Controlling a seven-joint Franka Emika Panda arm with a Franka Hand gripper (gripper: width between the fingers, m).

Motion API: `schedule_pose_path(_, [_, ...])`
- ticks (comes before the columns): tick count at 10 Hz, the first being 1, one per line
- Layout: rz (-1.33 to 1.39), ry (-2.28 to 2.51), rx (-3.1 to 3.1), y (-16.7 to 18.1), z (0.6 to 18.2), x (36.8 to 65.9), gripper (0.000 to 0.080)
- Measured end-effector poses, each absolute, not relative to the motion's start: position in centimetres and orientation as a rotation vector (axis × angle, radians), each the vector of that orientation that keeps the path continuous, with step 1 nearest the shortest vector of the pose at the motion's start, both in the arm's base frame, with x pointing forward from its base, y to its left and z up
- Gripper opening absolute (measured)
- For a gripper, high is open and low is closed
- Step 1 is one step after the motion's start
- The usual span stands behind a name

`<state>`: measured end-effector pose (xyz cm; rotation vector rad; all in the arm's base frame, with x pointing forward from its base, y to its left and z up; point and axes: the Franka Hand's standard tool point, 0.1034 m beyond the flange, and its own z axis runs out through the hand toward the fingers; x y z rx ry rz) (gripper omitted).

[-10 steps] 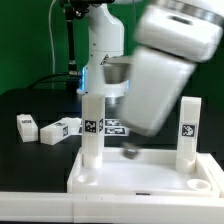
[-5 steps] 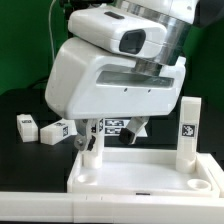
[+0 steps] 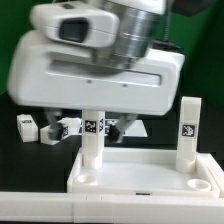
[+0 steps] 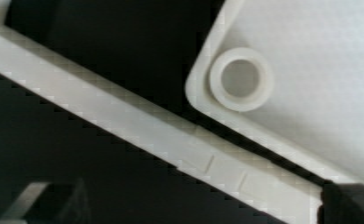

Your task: Assemble desk

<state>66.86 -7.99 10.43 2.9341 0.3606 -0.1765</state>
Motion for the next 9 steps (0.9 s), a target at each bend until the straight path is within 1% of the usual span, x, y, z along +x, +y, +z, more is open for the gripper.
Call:
schedule_pose_path(1, [-0.176,0.258,2.943,-8.6,10.2,66.5,0.0649])
schedule_pose_path(2, [-0.171,0.217,2.944,-8.3,10.2,66.5,0.0649])
schedule_pose_path(5, [-0.181,0.211,2.954,-8.7,10.2,66.3,0.0649])
schedule_pose_path(6, [-0.21,0.072,3.02,-10.4,10.5,65.4,0.0649])
schedule_pose_path(7, [-0.214,-0.052,3.055,-13.1,10.3,64.2,0.0649])
schedule_pose_path(8, [-0.229,-0.135,3.086,-14.8,9.6,62.9,0.0649])
schedule_pose_path(9, [-0.218,-0.15,3.081,-15.8,9.0,62.2,0.0649])
